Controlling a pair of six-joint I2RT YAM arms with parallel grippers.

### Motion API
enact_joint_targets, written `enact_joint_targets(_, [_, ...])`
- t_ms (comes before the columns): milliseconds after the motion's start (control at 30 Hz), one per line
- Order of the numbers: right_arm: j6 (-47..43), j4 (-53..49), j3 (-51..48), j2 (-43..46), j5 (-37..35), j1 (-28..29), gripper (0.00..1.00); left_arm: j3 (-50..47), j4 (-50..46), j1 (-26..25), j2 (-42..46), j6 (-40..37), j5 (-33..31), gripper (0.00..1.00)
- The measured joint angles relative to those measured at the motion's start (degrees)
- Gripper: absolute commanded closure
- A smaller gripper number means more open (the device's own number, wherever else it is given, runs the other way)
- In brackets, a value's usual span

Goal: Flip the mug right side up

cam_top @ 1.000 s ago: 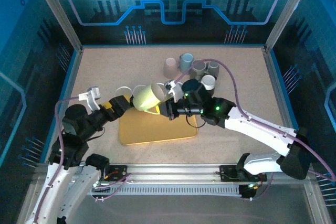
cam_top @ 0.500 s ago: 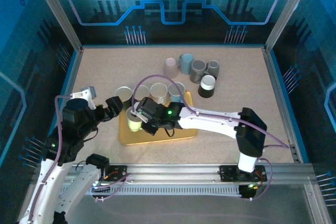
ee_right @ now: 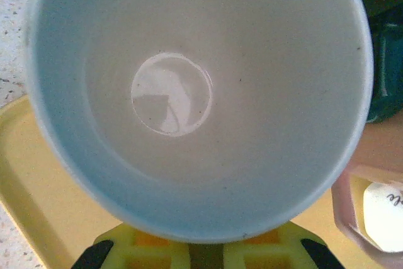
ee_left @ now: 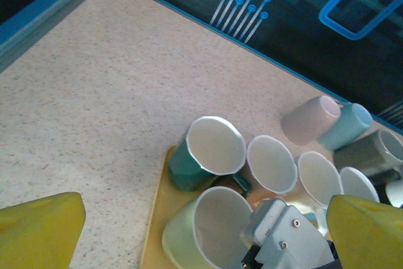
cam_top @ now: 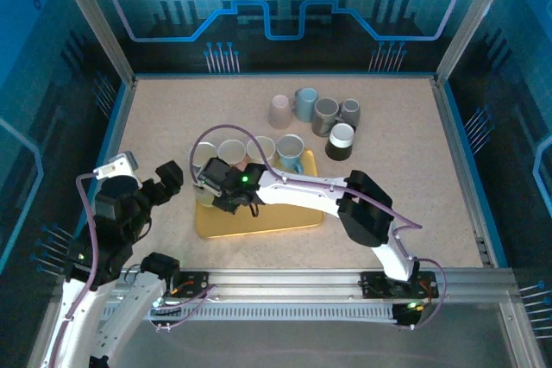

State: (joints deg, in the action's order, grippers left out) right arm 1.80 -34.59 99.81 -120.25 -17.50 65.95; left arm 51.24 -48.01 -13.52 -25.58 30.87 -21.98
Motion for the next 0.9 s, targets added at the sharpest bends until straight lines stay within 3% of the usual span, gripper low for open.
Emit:
enact_joint_targets(200, [-1.3, -1.3, 3.4, -3.0, -1.0, 0.0, 0.99, 0.0, -1.3, 0.0, 0.0, 1.3, -3.8, 0.01])
enact_joint_targets(600, [-3.2, -3.6, 8.6, -6.8, -3.6, 0.1, 0.92, 0.0, -1.4, 0.0, 0.0, 1.8, -4.2, 0.01])
enact_joint_targets(900, [-3.7, -3.4, 9.7, -7.9, -6.2, 0.1, 0.69, 0.0, -1.4, 0.0, 0.0, 1.8, -4.2, 0.01])
